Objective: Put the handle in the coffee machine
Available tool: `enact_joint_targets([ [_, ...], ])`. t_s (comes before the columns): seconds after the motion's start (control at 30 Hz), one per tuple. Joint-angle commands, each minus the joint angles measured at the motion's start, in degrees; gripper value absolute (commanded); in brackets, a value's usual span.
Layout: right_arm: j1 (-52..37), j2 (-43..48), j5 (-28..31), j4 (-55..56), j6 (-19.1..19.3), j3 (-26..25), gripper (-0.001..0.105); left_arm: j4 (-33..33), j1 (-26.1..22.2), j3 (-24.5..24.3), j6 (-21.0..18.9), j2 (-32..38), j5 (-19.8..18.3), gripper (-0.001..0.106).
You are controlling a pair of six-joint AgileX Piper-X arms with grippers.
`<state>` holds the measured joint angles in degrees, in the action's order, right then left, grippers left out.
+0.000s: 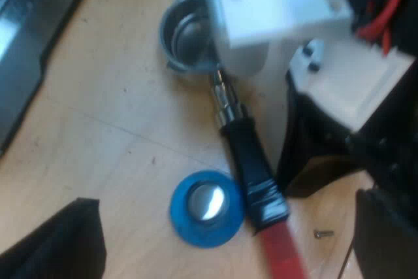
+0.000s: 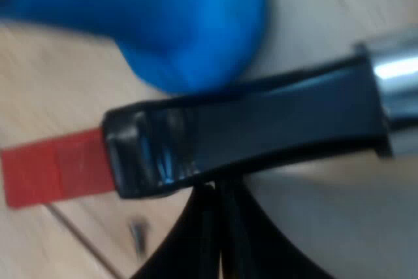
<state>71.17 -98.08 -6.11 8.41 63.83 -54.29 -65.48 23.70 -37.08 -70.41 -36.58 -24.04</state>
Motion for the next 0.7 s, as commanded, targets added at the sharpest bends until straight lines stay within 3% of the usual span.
enact_joint_targets([
  [0.03,-0.2,-1.2,3.7,-4.1,0.2,0.1,0.000,-1.5,-0.4,-1.6,0.2,0.1,0.3,0.078],
  [0.17,-0.2,-1.2,2.4,-4.0,0.5,0.1,0.000,-2.6,-0.9,-1.7,0.4,0.1,0.3,0.078],
  [0.37,-0.2,1.6,1.5,4.8,0.3,0.1,0.000,-3.0,-0.9,-1.7,0.4,0.1,0.3,0.078],
  [0.63,-0.2,9.5,5.0,17.9,2.5,0.1,0.000,-1.4,-0.9,-1.7,0.4,0.1,-0.2,0.078],
  [0.7,-0.3,12.4,5.3,22.3,3.7,0.1,0.010,-0.4,-0.9,-1.7,0.4,0.1,-0.2,0.078],
])
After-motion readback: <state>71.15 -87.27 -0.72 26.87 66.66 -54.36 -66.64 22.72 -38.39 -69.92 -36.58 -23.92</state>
